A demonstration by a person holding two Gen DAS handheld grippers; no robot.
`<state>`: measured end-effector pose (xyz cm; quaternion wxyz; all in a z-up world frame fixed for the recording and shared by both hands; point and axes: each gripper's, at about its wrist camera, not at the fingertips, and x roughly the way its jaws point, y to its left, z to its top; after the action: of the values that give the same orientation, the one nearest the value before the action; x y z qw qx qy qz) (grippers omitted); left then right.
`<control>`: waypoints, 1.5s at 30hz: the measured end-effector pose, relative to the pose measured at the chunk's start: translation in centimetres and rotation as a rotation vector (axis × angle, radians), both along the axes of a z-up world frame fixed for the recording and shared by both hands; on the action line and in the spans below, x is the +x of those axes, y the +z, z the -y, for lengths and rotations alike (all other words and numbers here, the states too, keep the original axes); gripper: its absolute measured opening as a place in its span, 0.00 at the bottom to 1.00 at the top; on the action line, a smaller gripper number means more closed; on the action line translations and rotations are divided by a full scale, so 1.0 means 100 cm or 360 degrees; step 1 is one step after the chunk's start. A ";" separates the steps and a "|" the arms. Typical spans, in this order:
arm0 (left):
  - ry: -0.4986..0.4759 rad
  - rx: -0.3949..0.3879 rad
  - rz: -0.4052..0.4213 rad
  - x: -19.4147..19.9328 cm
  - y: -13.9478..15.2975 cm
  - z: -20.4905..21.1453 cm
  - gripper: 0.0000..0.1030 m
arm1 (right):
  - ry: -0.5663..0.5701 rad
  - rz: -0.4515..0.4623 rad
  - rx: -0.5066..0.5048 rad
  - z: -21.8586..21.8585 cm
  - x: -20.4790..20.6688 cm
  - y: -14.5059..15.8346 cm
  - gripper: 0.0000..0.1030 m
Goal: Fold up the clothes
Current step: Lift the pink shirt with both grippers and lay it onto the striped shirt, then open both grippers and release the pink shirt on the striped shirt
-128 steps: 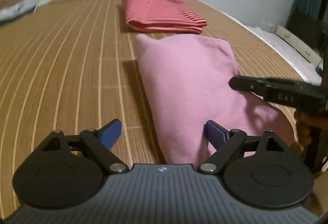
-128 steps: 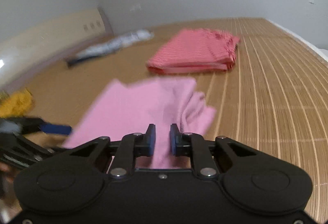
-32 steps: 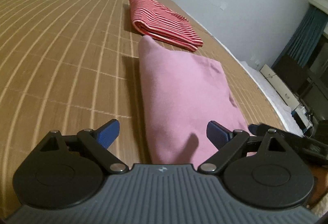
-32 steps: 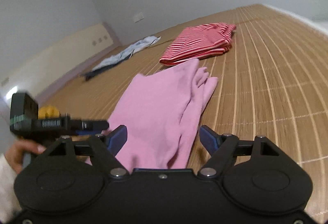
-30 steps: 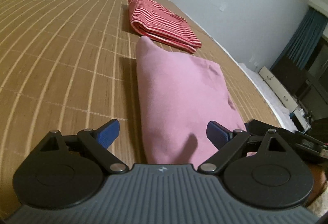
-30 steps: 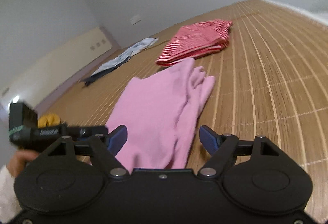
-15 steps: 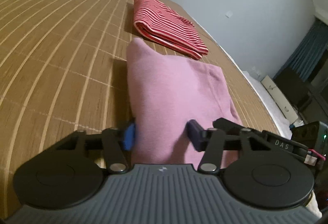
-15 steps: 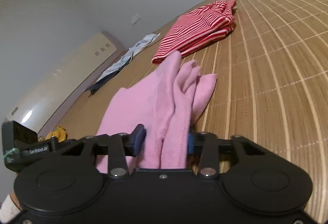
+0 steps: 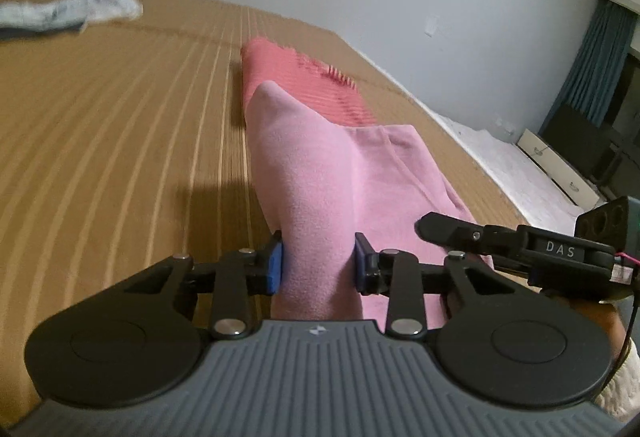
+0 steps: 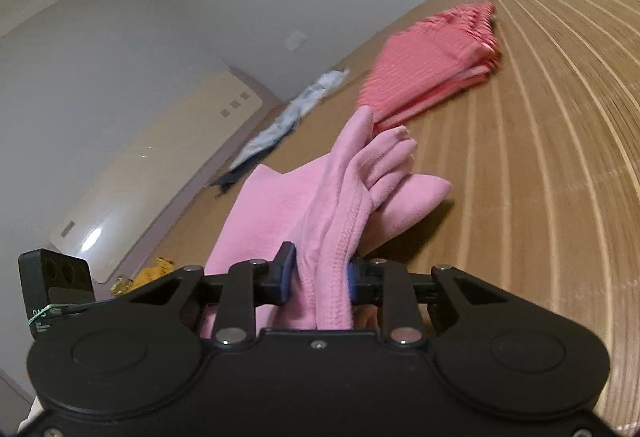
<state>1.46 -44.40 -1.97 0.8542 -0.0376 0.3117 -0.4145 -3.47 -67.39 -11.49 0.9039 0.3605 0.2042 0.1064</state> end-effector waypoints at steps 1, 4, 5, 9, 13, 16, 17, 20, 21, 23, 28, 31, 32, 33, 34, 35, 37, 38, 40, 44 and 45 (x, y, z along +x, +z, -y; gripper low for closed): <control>0.0006 0.0002 0.0028 -0.002 0.011 0.000 0.37 | 0.0002 0.0019 0.0001 -0.001 0.001 0.007 0.25; 0.0017 0.0017 0.0112 -0.003 0.044 0.006 0.37 | 0.0016 0.0093 -0.0011 0.000 0.004 0.033 0.25; 0.0016 0.0028 0.0140 -0.002 0.056 0.011 0.37 | 0.0021 0.0123 -0.0018 0.002 0.004 0.044 0.25; 0.0016 0.0070 0.0251 0.003 0.104 0.031 0.37 | 0.0027 0.0231 -0.0070 0.012 0.010 0.088 0.25; 0.0015 0.0094 0.0353 0.013 0.152 0.057 0.37 | 0.0007 0.0311 -0.0106 0.029 0.023 0.130 0.25; 0.0007 0.0072 0.0404 0.034 0.184 0.084 0.38 | -0.0022 0.0368 -0.0173 0.045 0.038 0.168 0.25; 0.0000 0.0062 0.0420 0.042 0.193 0.093 0.38 | -0.0034 0.0387 -0.0197 0.051 0.044 0.181 0.25; -0.0001 0.0063 0.0426 0.074 0.201 0.117 0.38 | -0.0088 0.0428 -0.0254 0.069 0.066 0.212 0.25; 0.0001 0.0080 0.0413 0.085 0.199 0.126 0.38 | -0.0105 0.0425 -0.0264 0.075 0.076 0.215 0.25; -0.0006 0.0128 0.0400 0.113 0.185 0.147 0.38 | -0.0138 0.0417 -0.0283 0.087 0.097 0.221 0.25; 0.0031 0.0143 0.0317 0.180 0.132 0.194 0.38 | -0.0213 0.0361 -0.0337 0.112 0.161 0.184 0.25; 0.0016 0.0150 0.0289 0.211 0.090 0.215 0.38 | -0.0279 0.0325 -0.0261 0.130 0.197 0.139 0.25; 0.0013 0.0153 0.0267 0.221 0.076 0.220 0.38 | -0.0302 0.0316 -0.0241 0.135 0.208 0.122 0.25; 0.0012 0.0150 0.0231 0.231 0.062 0.223 0.38 | -0.0312 0.0300 -0.0221 0.140 0.217 0.108 0.25; 0.0012 0.0147 0.0195 0.240 0.049 0.227 0.38 | -0.0321 0.0283 -0.0201 0.145 0.226 0.095 0.25; 0.0012 0.0144 0.0160 0.250 0.035 0.231 0.38 | -0.0331 0.0266 -0.0181 0.150 0.236 0.081 0.25; 0.0015 0.0166 0.0115 0.267 0.014 0.236 0.38 | -0.0352 0.0233 -0.0122 0.158 0.252 0.053 0.25; 0.0018 0.0176 0.0094 0.275 0.003 0.239 0.38 | -0.0357 0.0199 -0.0111 0.161 0.260 0.040 0.25; 0.0007 0.0134 0.0091 0.283 -0.009 0.237 0.44 | -0.0359 0.0135 -0.0121 0.163 0.275 0.015 0.24; 0.0041 0.0027 0.0166 0.275 -0.018 0.217 0.70 | -0.0382 0.0116 -0.0210 0.162 0.288 -0.003 0.29; 0.0059 0.0005 0.0157 0.270 -0.017 0.209 0.70 | -0.0379 0.0086 -0.0251 0.163 0.290 0.000 0.36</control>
<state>28.47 -65.34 -3.69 0.8761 -0.0215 0.2690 -0.3995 25.56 -83.66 -11.52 0.9408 0.3071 0.1434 -0.0083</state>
